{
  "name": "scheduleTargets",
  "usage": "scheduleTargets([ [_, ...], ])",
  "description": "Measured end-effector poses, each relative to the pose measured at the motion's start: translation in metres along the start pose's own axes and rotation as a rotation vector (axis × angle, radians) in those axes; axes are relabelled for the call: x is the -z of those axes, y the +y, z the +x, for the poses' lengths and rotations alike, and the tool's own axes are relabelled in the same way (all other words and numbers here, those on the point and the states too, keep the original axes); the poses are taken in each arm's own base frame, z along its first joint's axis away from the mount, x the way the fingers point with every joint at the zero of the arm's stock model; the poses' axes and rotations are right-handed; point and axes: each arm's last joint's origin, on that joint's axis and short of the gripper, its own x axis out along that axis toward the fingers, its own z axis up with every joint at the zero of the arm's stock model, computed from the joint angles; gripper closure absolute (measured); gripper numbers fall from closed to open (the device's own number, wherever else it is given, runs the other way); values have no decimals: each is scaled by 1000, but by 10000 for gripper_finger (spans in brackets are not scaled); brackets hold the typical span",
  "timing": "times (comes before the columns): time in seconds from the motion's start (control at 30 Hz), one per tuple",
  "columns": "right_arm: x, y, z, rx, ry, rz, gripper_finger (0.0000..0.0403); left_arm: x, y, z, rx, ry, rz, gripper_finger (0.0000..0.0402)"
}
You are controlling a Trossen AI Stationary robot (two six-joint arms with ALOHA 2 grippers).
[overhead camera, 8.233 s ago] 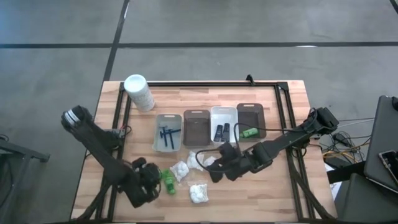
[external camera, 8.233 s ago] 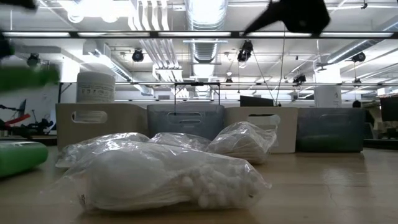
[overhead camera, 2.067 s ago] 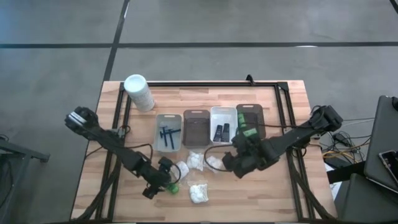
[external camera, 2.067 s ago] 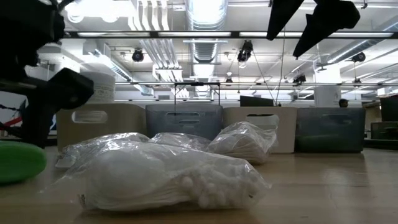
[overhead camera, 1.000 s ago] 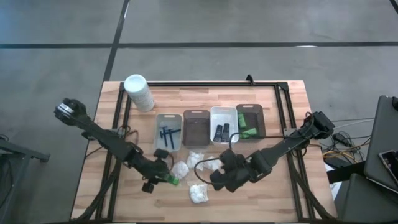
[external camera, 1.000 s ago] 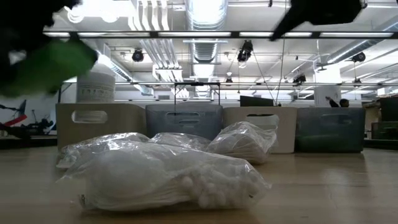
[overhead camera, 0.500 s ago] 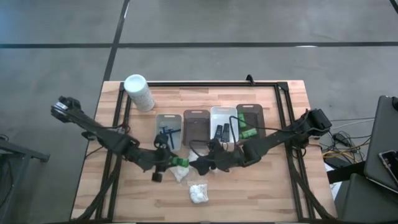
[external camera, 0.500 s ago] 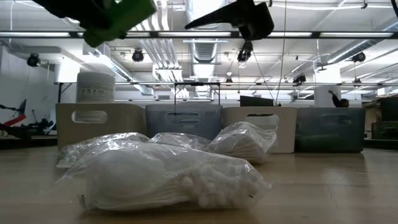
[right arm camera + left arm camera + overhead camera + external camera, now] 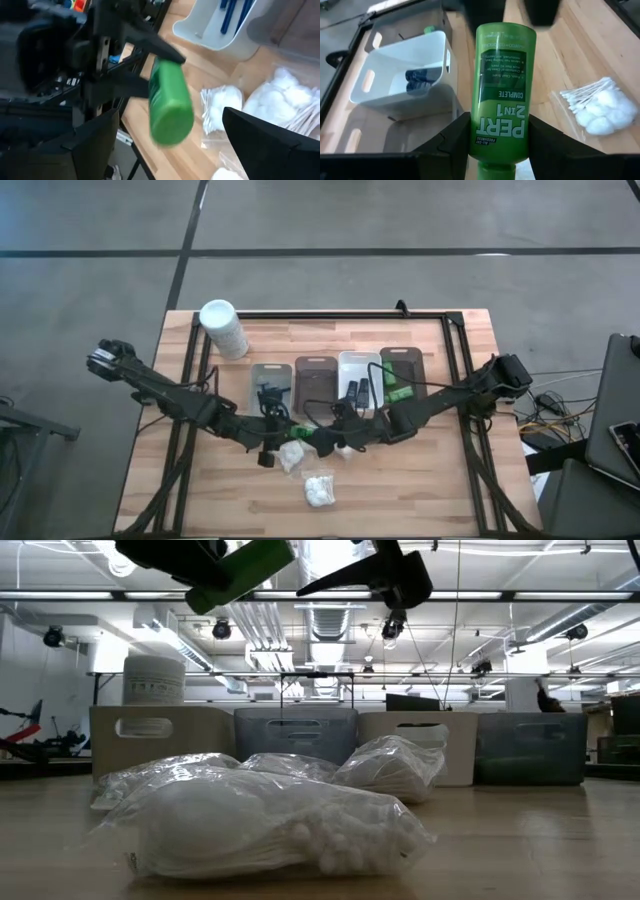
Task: Pick & Place Travel size toiletries
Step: Put the shampoo into the right black bin
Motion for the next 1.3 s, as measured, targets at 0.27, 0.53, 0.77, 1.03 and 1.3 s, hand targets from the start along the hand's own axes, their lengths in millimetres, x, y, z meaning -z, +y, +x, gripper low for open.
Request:
scheduleTargets([
  [0.27, -5, -1, 2, 4, -2, -11, 98, -3, 2, 3, -5, -3, 13, 239],
  [0.53, -8, -6, 5, 22, -1, -15, 154, -5, 4, 4, -12, -17, -1, 239],
  [0.77, -11, -6, 6, 17, 0, -19, 204, -5, 4, 4, -12, -15, -1, 238],
  [1.03, -11, -6, 6, 10, 25, -27, 289, -5, 5, 4, -34, -15, -1, 207],
  [1.3, -8, -14, 4, 93, 54, -59, 317, -2, 6, 1, -44, 15, -36, 140],
])
